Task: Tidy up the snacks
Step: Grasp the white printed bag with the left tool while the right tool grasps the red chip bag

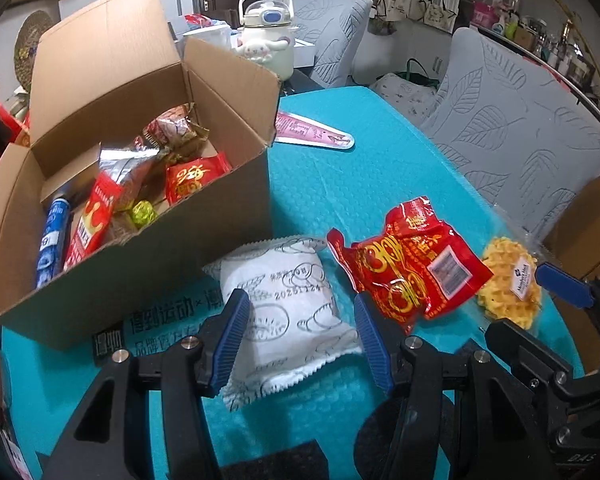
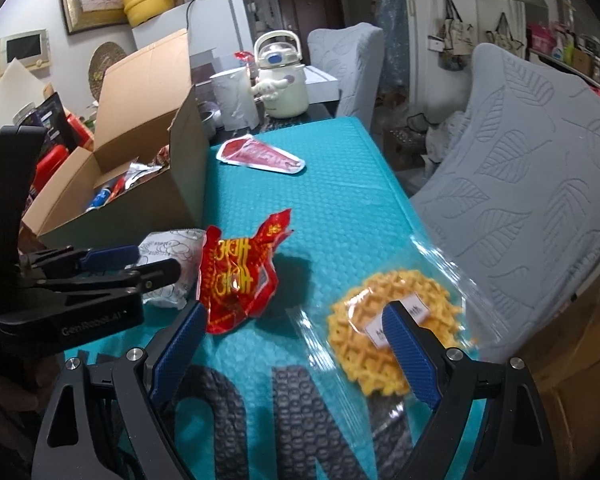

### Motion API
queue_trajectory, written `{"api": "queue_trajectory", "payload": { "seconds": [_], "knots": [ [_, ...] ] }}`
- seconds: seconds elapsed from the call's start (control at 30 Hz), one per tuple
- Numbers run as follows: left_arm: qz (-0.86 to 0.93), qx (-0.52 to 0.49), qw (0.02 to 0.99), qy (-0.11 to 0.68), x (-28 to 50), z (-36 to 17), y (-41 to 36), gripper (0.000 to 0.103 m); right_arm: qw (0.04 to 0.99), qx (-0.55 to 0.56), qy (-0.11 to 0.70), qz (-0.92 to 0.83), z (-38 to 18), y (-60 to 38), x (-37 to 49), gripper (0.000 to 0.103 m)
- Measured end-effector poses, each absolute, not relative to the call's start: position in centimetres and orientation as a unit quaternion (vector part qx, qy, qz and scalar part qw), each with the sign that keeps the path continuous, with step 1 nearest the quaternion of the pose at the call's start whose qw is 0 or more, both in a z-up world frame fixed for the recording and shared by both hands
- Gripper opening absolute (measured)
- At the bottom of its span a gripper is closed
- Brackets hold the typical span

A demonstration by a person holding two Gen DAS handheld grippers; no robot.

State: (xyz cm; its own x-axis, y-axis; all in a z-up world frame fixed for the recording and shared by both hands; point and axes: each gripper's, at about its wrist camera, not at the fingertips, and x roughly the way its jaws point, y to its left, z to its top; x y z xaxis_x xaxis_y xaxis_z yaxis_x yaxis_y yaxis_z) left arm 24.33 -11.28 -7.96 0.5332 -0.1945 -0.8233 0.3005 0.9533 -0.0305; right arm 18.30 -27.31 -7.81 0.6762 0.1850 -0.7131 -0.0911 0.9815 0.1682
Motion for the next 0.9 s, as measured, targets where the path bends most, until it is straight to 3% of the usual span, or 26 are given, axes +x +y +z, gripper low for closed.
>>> {"api": "queue_trajectory", "payload": {
  "seconds": [0.2, 0.33, 0.43, 0.6, 0.77, 0.9],
  "knots": [
    [-0.132, 0.050, 0.871, 0.470, 25.1, -8.8, -10.6, 0.054, 0.912, 0.055, 0.394, 0.102, -8.2, -26.8, 19.8, 0.090],
    [-0.135, 0.031, 0.867, 0.479, 25.4, -9.5, -9.6, 0.069, 0.906, 0.056, 0.401, 0.126, -8.9, -26.1, 20.9, 0.090],
    [-0.155, -0.002, 0.850, 0.504, 26.1, -10.7, -8.9, 0.069, 0.900, 0.062, 0.408, 0.144, -9.6, -25.8, 21.7, 0.089],
    [-0.169, -0.020, 0.845, 0.506, 26.4, -11.2, -8.3, 0.069, 0.895, 0.053, 0.417, 0.152, -10.2, -25.3, 23.0, 0.072],
    [-0.174, 0.001, 0.850, 0.497, 25.8, -10.7, -8.6, 0.059, 0.883, 0.057, 0.434, 0.168, -11.1, -24.8, 24.5, 0.068],
    [-0.162, 0.004, 0.850, 0.501, 25.1, -10.3, -7.7, 0.058, 0.876, 0.063, 0.447, 0.172, -11.7, -24.3, 25.2, 0.067]
  ]
}}
